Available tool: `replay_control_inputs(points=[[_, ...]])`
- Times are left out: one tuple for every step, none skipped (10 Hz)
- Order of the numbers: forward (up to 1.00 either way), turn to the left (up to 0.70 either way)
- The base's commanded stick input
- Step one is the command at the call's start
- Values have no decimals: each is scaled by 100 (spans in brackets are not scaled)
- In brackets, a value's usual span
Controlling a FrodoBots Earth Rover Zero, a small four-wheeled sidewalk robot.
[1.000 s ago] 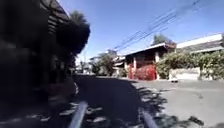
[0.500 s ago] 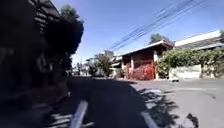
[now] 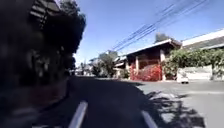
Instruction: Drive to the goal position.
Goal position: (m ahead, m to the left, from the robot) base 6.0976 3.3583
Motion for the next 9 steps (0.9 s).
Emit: replay_control_inputs(points=[[100, 0], [100, 0], [100, 0], [100, 0], [100, 0], [100, 0], [100, 0], [100, 0], [100, 0]])
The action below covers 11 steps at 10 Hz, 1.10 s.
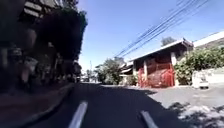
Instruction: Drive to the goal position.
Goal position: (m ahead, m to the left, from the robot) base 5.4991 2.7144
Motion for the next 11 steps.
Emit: replay_control_inputs(points=[[100, 0], [100, 0], [100, 0], [100, 0], [100, 0], [100, 0], [100, 0], [100, 0], [100, 3], [100, 14], [100, 34]])
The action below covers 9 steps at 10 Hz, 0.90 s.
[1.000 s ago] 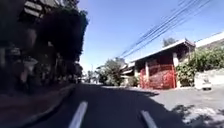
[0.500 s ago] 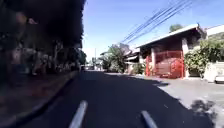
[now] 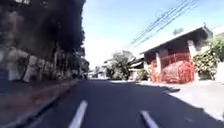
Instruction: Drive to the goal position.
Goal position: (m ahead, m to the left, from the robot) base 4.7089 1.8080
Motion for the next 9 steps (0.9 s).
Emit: replay_control_inputs(points=[[100, 19], [100, 0], [100, 0], [100, 0], [100, 0], [100, 0], [100, 0], [100, 0], [100, 0]])
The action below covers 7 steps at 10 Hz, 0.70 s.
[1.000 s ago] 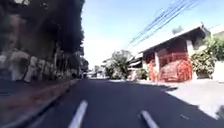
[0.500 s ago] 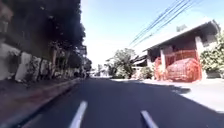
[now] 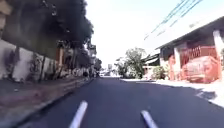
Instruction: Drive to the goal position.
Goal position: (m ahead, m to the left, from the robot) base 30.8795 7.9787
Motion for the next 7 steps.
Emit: replay_control_inputs(points=[[100, 0], [100, 0], [100, 0], [100, 0], [100, 0], [100, 0], [100, 0]])
